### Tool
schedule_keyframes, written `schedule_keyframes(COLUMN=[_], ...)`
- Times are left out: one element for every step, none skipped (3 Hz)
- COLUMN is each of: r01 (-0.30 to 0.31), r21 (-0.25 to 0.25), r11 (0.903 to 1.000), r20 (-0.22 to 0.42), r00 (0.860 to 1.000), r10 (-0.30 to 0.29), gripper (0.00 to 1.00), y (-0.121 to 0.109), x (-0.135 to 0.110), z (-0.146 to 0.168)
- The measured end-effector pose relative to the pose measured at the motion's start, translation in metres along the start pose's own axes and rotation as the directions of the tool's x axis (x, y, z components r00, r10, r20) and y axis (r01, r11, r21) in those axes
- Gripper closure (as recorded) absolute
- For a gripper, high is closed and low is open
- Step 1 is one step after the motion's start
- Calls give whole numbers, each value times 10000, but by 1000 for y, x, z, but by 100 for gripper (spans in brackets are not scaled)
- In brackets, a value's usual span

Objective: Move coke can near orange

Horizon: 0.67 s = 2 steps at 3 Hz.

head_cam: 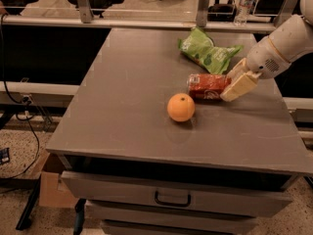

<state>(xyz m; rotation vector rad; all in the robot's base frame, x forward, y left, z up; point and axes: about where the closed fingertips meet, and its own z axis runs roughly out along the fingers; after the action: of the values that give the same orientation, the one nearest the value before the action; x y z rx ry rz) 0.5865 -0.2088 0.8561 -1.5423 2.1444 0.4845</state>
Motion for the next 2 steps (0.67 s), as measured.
schedule_keyframes(r01=[-29, -5], r21=[-133, -242], r11=[9999, 9997], r20=[-98, -296], r00=[9999, 9996], r10=[27, -2], gripper=[33, 10], y=[2, 2], x=[1, 3], z=[5, 7])
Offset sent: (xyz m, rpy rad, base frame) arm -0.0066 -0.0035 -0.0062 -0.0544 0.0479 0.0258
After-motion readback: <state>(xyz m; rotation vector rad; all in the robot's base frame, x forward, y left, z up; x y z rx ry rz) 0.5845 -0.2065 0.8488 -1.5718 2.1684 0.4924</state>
